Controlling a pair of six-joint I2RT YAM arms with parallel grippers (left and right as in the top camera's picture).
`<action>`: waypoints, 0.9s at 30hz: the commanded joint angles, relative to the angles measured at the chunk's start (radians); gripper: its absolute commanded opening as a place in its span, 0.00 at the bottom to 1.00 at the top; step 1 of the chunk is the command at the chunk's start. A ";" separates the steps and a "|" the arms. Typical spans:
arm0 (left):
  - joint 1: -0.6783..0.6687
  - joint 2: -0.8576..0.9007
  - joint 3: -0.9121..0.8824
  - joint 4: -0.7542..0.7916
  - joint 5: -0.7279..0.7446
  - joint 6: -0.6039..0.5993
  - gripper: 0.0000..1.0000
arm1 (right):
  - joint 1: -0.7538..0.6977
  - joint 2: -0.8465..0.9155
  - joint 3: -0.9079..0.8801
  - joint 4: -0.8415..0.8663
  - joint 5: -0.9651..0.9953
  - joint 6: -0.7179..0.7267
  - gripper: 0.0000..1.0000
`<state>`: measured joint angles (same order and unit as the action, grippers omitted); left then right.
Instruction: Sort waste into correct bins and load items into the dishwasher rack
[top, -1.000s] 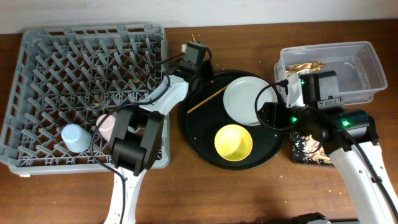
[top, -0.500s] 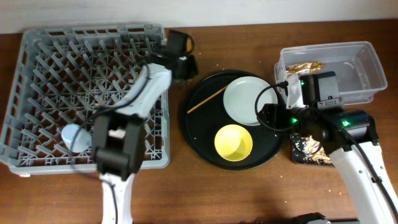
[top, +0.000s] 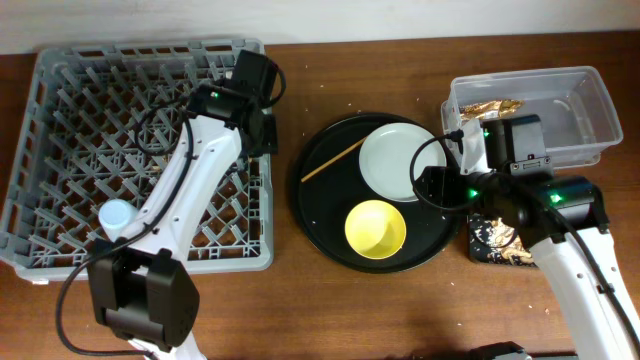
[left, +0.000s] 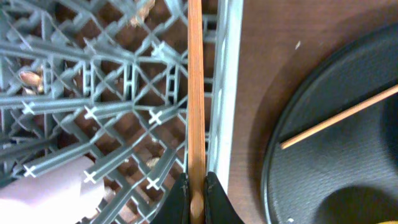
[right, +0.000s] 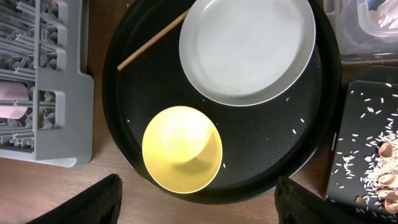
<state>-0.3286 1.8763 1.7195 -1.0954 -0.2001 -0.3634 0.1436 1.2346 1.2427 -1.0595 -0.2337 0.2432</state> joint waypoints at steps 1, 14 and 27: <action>0.003 0.010 -0.042 0.006 -0.026 -0.018 0.00 | -0.006 0.001 0.012 0.001 0.009 0.001 0.79; 0.007 0.000 -0.105 0.001 0.041 -0.017 0.35 | -0.006 0.001 0.012 0.017 0.009 0.000 0.80; -0.220 0.133 -0.038 0.215 0.061 0.365 0.36 | -0.006 0.001 0.012 0.020 0.009 -0.002 0.83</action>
<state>-0.5255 1.8889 1.6756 -0.9165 -0.0143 -0.1558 0.1436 1.2354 1.2427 -1.0424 -0.2337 0.2394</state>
